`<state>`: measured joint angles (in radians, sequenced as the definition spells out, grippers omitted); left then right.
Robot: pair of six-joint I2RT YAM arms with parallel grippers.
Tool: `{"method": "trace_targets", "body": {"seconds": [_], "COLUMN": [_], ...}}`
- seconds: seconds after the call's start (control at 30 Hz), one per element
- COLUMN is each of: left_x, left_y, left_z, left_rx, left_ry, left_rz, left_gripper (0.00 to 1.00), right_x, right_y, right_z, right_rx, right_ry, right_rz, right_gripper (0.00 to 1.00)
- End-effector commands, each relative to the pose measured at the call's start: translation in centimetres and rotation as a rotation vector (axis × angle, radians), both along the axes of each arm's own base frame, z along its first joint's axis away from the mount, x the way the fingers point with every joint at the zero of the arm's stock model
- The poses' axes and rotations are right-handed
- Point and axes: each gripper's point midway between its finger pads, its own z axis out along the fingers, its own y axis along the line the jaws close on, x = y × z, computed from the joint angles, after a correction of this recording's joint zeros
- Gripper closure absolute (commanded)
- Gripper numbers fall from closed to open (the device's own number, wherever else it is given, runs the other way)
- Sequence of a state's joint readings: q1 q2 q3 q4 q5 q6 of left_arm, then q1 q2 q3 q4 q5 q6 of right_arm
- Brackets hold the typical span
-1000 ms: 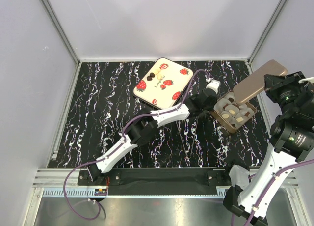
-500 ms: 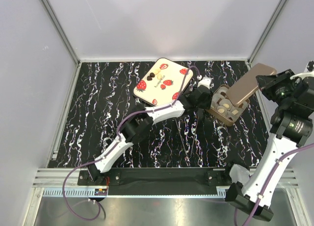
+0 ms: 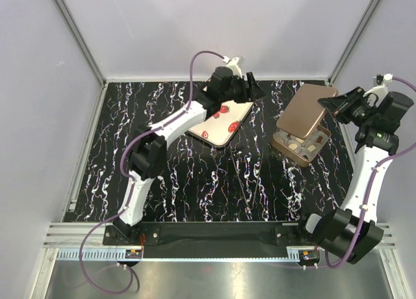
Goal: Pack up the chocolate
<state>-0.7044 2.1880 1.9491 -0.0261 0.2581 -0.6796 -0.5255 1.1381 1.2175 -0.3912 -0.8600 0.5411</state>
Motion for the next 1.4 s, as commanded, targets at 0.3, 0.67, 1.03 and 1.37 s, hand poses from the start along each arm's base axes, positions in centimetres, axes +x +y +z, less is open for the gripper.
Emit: {"method": "trace_targets", "body": {"seconds": [0.3, 0.67, 1.03, 1.37], "left_x": [-2.5, -3.0, -4.3, -4.4], "left_y": [-5.7, -8.1, -9.7, -10.0], "left_z": [0.4, -3.9, -6.1, -7.1], "left_rx": [-0.216, -0.239, -0.224, -0.177], "left_ry": [-0.045, -0.018, -0.014, -0.030], "left_rz": [-0.401, -0.426, -0.447, -0.449], "left_gripper": [0.28, 0.33, 0.37, 0.37], "right_x": [2.0, 4.1, 4.9, 4.9], "right_y": [0.3, -1.5, -4.8, -5.0], "right_z": [-1.5, -6.3, -11.2, -13.6], "right_rx": [0.013, 0.090, 0.196, 0.222], "right_ry": [-0.129, -0.029, 0.087, 0.120], "right_rz": [0.132, 0.098, 0.066, 0.067], "right_gripper": [0.98, 0.96, 0.89, 0.89]}}
